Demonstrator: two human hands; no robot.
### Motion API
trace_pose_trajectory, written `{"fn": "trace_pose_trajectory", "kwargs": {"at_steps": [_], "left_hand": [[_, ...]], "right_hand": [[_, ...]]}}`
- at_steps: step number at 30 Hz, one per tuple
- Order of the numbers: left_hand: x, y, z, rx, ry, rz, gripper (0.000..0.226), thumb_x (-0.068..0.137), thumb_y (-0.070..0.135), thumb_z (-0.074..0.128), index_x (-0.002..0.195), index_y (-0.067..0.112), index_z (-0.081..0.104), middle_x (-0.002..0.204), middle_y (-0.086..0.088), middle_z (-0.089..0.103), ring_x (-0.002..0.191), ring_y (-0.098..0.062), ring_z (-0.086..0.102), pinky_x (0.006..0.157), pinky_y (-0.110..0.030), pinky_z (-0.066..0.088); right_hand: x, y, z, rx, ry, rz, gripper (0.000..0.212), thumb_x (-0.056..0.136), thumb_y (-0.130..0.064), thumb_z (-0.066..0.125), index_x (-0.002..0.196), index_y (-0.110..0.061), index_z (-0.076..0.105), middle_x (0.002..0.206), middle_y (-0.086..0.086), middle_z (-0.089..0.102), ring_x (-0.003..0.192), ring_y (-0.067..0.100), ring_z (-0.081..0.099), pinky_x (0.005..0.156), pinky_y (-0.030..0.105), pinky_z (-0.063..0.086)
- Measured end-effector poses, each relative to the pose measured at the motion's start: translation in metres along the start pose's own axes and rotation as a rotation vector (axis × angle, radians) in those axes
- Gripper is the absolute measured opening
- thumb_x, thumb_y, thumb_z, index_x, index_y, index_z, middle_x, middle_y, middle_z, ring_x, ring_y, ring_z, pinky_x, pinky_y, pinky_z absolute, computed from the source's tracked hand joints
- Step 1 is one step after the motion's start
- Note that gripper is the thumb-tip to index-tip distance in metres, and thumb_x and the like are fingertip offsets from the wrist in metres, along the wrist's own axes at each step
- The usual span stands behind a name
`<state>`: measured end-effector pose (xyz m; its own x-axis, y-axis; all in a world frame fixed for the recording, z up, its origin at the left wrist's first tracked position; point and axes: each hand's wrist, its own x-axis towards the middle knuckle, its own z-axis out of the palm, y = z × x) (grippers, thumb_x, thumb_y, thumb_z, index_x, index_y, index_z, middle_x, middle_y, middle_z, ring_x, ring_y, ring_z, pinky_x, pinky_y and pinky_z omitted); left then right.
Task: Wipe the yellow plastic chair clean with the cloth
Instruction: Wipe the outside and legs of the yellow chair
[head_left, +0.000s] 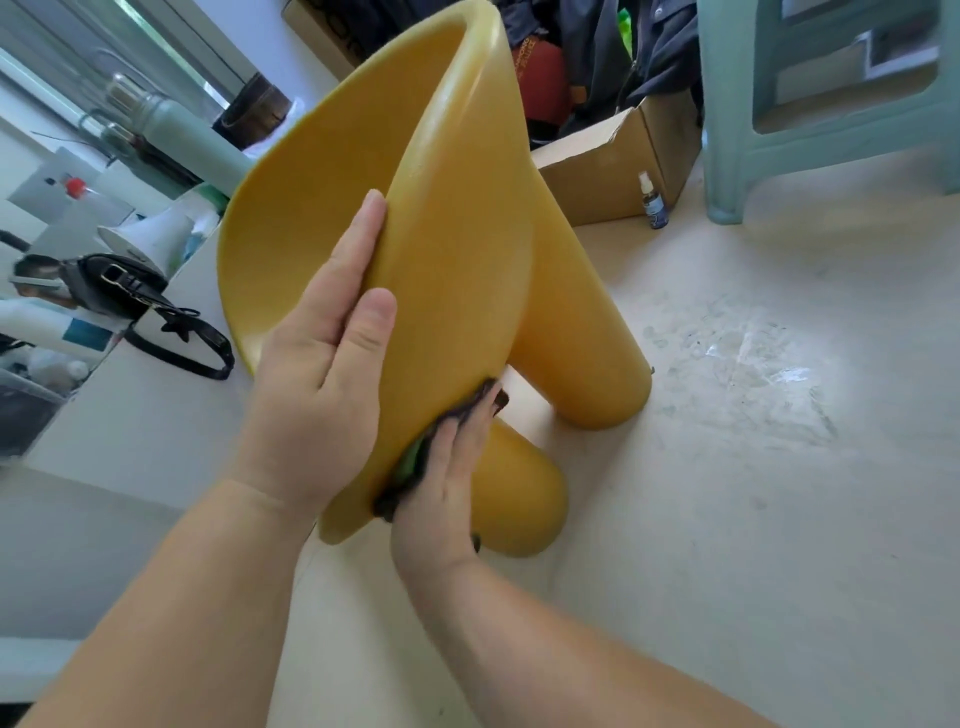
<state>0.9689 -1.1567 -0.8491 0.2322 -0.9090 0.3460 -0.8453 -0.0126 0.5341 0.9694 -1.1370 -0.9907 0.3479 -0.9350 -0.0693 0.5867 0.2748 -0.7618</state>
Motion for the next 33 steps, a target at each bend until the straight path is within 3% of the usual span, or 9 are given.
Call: {"fn": "trace_pose_trajectory", "kwargs": {"at_steps": [4,8,10,14,18,21,25,30,33], "left_hand": [[-0.002,-0.001,-0.006,-0.04,-0.03,-0.011,0.049,0.105,0.031,0.039,0.154,0.032,0.033,0.154,0.018,0.041,0.143,-0.005,0.035,0.119,-0.042,0.029],[-0.001,-0.001,-0.008,-0.033,-0.039,-0.006,0.048,0.105,0.031,0.04,0.153,0.036,0.035,0.153,0.018,0.042,0.143,-0.007,0.038,0.118,-0.043,0.032],[-0.003,-0.001,-0.006,-0.044,-0.034,-0.005,0.048,0.105,0.031,0.04,0.153,0.035,0.034,0.154,0.018,0.041,0.143,-0.008,0.037,0.118,-0.042,0.032],[-0.005,-0.004,-0.002,-0.015,-0.002,0.014,0.048,0.106,0.029,0.038,0.153,0.034,0.033,0.154,0.02,0.04,0.142,-0.004,0.037,0.117,-0.04,0.033],[-0.005,-0.009,-0.002,0.003,0.008,0.018,0.052,0.103,0.038,0.042,0.154,0.04,0.029,0.154,0.02,0.039,0.143,-0.008,0.037,0.116,-0.043,0.034],[-0.005,-0.01,-0.004,-0.031,-0.04,0.02,0.057,0.1,0.041,0.045,0.155,0.036,0.028,0.156,0.016,0.038,0.144,-0.014,0.036,0.116,-0.045,0.034],[-0.005,-0.012,-0.007,0.001,-0.008,0.02,0.057,0.099,0.041,0.05,0.153,0.039,0.032,0.154,0.016,0.042,0.144,-0.016,0.038,0.115,-0.048,0.034],[-0.015,-0.014,-0.015,-0.001,0.011,0.011,0.055,0.099,0.037,0.05,0.151,0.043,0.035,0.152,0.015,0.044,0.141,-0.017,0.042,0.112,-0.051,0.038],[-0.037,-0.016,-0.027,-0.071,0.006,-0.038,0.052,0.097,0.038,0.051,0.145,0.053,0.038,0.153,0.012,0.044,0.141,-0.017,0.043,0.109,-0.05,0.042]], "right_hand": [[-0.052,-0.001,0.023,-0.222,-0.047,-0.087,0.073,0.091,-0.082,0.01,0.147,-0.056,-0.03,0.157,-0.024,-0.041,0.149,-0.004,-0.028,0.128,0.04,-0.003],[0.03,-0.033,-0.003,-0.263,0.161,-0.399,0.066,0.099,-0.071,0.01,0.158,-0.045,-0.004,0.171,-0.002,-0.011,0.158,0.018,-0.007,0.127,0.049,0.004],[0.074,-0.041,-0.021,-0.233,0.162,-0.47,0.067,0.102,-0.066,0.018,0.161,-0.036,0.01,0.172,0.0,0.003,0.158,0.015,0.001,0.127,0.05,0.008],[0.109,-0.015,-0.033,0.188,0.128,-0.126,0.065,0.087,-0.083,0.045,0.148,-0.062,0.032,0.165,-0.018,0.027,0.154,0.007,0.021,0.127,0.049,0.016],[0.049,0.033,-0.01,0.164,0.059,0.096,0.108,0.048,-0.107,0.044,0.146,-0.069,0.019,0.165,-0.012,0.03,0.15,0.015,0.032,0.122,0.045,0.03],[-0.001,0.024,0.012,0.151,0.018,0.168,0.101,0.065,-0.095,0.035,0.154,-0.057,0.007,0.168,-0.02,0.011,0.155,0.011,0.016,0.127,0.047,0.019],[-0.007,-0.008,0.017,-0.059,0.072,-0.118,0.068,0.092,-0.075,0.02,0.148,-0.057,-0.014,0.163,-0.027,-0.023,0.149,-0.01,-0.018,0.125,0.027,-0.005],[0.066,-0.039,-0.014,-0.227,0.099,-0.466,0.063,0.101,-0.068,0.019,0.157,-0.047,0.002,0.172,-0.005,-0.004,0.158,0.014,-0.007,0.128,0.046,0.001],[0.121,-0.064,-0.028,-0.129,-0.007,-0.408,0.067,0.1,-0.06,0.029,0.161,-0.037,0.014,0.172,-0.007,0.007,0.158,0.011,0.001,0.128,0.051,0.008]]}}
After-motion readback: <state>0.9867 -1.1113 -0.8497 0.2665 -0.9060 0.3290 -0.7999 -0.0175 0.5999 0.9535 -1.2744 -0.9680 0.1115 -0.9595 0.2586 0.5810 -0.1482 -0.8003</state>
